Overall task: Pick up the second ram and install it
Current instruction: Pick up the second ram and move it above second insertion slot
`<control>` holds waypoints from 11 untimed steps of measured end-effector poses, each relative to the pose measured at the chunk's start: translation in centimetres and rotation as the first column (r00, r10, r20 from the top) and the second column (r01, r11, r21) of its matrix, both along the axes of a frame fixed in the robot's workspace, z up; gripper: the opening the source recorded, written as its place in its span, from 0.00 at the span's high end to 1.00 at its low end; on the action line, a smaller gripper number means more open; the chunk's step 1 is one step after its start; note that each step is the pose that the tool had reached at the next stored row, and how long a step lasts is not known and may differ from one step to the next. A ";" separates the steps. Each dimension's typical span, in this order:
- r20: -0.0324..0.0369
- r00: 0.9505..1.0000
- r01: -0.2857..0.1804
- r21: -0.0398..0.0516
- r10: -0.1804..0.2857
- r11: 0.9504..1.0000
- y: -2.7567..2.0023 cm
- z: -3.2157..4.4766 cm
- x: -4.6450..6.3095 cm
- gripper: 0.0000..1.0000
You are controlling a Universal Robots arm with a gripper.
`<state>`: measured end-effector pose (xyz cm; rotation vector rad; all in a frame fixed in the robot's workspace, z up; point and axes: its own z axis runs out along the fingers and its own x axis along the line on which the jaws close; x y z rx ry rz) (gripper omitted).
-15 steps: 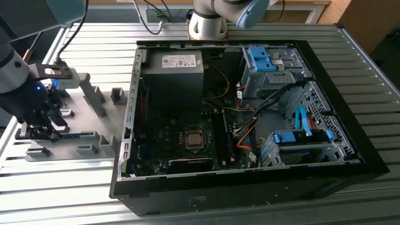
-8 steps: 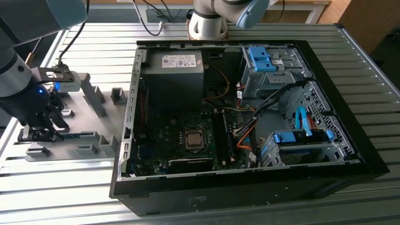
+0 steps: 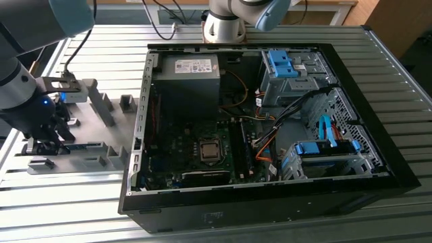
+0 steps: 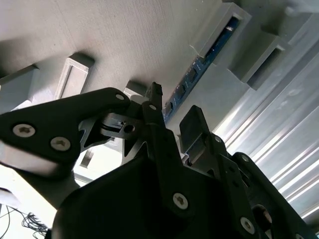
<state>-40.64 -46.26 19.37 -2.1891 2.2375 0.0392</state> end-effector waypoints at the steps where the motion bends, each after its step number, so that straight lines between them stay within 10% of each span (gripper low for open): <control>1: 0.001 1.000 0.000 0.000 0.000 1.000 0.00 -0.08 0.0 0.58; 11: 0.004 1.000 0.000 0.000 0.000 1.000 -0.07 -0.39 -0.3 0.68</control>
